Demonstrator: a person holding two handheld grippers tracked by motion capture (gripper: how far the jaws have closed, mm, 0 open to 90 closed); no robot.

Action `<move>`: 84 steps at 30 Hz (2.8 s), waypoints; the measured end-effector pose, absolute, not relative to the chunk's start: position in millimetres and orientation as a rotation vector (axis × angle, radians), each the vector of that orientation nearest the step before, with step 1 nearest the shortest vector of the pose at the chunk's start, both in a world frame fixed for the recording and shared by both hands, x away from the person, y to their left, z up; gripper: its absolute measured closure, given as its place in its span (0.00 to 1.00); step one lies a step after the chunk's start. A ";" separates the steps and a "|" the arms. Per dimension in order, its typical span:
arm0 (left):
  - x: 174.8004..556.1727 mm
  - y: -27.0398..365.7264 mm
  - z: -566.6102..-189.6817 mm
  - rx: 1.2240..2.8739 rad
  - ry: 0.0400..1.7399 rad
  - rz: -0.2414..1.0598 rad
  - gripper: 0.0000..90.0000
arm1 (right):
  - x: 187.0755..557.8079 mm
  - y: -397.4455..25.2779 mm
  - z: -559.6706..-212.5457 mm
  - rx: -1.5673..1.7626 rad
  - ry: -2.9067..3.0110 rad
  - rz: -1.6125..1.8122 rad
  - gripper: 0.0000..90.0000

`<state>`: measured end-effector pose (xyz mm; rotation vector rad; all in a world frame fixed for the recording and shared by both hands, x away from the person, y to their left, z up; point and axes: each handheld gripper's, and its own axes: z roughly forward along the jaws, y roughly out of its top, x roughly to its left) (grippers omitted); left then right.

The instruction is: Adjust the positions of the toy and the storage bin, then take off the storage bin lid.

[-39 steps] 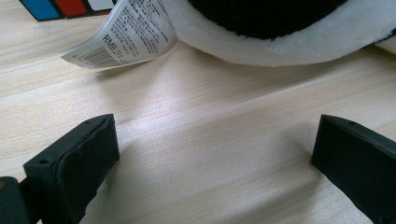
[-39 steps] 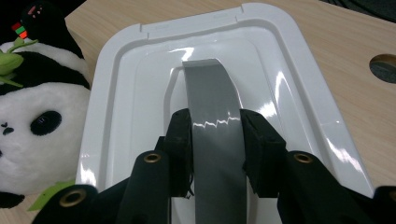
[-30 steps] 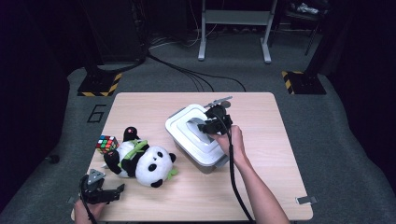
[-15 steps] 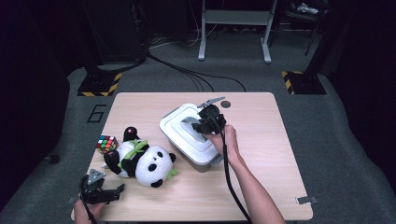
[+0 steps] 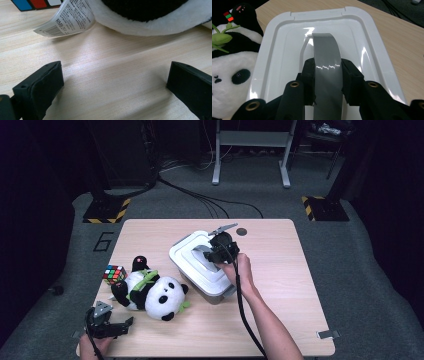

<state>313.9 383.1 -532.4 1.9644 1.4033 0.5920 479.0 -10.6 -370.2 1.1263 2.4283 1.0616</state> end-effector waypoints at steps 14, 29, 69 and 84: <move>313.9 383.0 -532.4 1.964 1.403 0.591 0.01 | 474.3 -12.3 -357.6 1.075 2.387 1.073 0.74; 314.0 383.0 -532.4 1.963 1.404 0.593 0.01 | 468.8 -26.0 -338.8 1.050 2.359 1.115 0.74; 313.9 383.2 -532.3 1.967 1.403 0.590 0.01 | 462.0 -96.1 -304.4 1.134 2.190 1.143 0.74; 313.9 383.1 -532.3 1.966 1.403 0.592 0.01 | 463.0 -137.8 -304.3 1.227 2.109 1.128 0.74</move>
